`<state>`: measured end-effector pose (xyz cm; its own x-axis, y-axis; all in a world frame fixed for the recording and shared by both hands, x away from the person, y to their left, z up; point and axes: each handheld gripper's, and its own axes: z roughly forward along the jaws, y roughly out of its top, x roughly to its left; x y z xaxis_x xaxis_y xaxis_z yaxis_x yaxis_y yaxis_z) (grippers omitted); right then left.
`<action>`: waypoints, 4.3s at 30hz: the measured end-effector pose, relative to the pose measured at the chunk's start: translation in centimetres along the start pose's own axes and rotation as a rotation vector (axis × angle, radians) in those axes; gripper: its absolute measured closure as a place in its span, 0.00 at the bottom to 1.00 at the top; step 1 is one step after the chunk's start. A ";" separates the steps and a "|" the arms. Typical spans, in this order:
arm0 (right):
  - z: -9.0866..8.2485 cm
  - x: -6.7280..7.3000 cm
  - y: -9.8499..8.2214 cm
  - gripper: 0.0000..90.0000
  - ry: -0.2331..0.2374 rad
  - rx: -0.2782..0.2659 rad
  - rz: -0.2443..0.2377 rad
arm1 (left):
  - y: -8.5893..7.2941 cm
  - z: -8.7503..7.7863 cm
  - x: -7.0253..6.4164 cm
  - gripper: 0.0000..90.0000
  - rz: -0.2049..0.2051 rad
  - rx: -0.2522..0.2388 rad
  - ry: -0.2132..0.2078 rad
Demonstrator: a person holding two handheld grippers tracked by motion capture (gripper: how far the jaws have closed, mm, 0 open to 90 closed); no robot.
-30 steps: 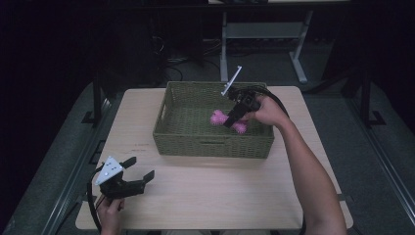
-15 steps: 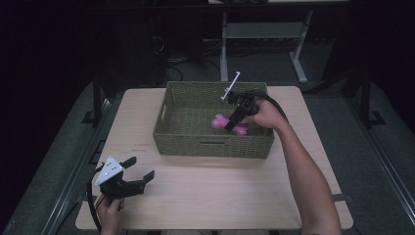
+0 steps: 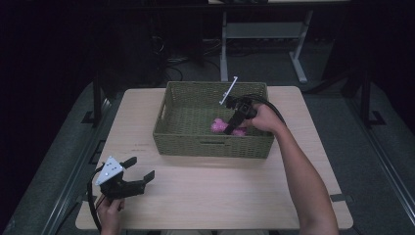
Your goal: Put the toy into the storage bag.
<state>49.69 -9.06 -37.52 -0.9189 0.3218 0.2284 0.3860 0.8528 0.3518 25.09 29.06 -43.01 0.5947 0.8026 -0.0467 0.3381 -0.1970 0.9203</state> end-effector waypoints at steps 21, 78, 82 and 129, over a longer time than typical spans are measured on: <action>1.4 0.2 0.1 0.63 0.015 0.048 -0.003 | 0.0 0.0 -0.1 0.15 0.001 -0.002 0.000; -6.8 5.5 -2.2 0.42 -0.058 -0.199 0.013 | 0.0 -0.1 -0.2 0.15 0.011 0.002 0.001; -7.3 6.2 -2.4 0.40 -0.067 -0.202 0.008 | 0.0 -0.1 -0.2 0.15 0.011 0.003 0.001; -5.6 10.3 -7.5 0.33 -0.064 -0.241 -0.012 | -0.1 0.1 -0.2 0.15 0.016 0.016 -0.001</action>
<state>37.76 -14.45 -32.70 -0.9240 0.3438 0.1675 0.3760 0.7367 0.5620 25.00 28.82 -43.09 0.6012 0.7984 -0.0323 0.3397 -0.2188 0.9147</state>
